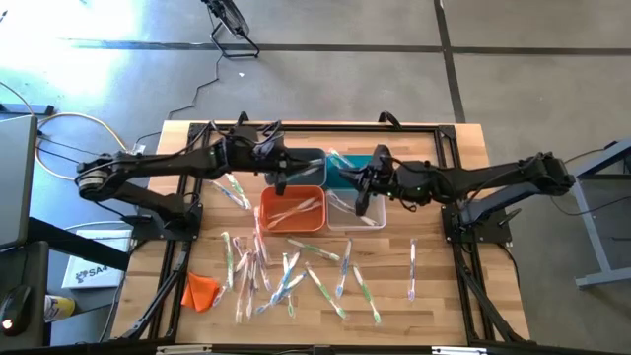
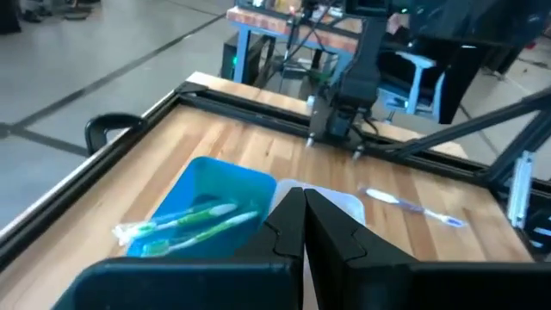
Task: Pick & Place Toothbrushes
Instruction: Put the purple toothbrush into the transparent bin
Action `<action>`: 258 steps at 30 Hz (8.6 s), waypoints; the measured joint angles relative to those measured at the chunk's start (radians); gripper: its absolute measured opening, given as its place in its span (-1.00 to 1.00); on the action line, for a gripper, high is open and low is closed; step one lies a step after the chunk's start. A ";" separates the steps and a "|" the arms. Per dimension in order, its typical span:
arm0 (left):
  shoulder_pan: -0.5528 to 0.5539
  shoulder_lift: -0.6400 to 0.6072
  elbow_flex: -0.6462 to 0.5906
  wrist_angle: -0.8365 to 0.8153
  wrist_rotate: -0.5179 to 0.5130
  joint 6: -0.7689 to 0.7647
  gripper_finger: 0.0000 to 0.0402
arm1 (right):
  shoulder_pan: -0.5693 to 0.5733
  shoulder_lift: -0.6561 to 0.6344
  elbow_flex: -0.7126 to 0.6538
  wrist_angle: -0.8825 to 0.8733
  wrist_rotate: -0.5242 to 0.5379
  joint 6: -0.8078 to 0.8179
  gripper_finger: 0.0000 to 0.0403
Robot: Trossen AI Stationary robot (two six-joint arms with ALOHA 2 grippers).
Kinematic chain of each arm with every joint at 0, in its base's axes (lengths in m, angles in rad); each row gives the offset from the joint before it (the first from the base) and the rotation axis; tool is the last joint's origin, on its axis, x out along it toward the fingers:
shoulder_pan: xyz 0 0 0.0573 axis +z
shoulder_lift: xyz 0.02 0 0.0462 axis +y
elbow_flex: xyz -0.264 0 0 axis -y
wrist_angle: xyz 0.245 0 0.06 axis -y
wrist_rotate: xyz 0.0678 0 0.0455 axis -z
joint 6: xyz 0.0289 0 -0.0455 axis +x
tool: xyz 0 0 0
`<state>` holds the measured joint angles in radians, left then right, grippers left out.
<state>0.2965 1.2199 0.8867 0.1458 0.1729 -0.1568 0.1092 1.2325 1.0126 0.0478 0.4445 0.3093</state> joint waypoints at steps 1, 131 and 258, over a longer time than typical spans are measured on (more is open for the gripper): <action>-0.008 -0.014 0.000 -0.010 -0.001 0.002 -1.00 | 0.008 0.000 0.000 -0.005 0.008 -0.006 -0.99; -0.251 -0.308 -0.298 0.023 -0.278 -0.006 -1.00 | 0.278 -0.057 -0.224 -0.668 -0.154 1.348 -0.99; -0.251 -0.308 -0.298 0.009 -0.325 -0.005 -1.00 | 0.595 0.196 -0.399 -0.695 -0.365 1.998 -0.32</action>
<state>0.0456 0.9123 0.5884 0.1546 -0.1520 -0.1619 0.7043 1.4281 0.6140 -0.6468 0.0797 2.3070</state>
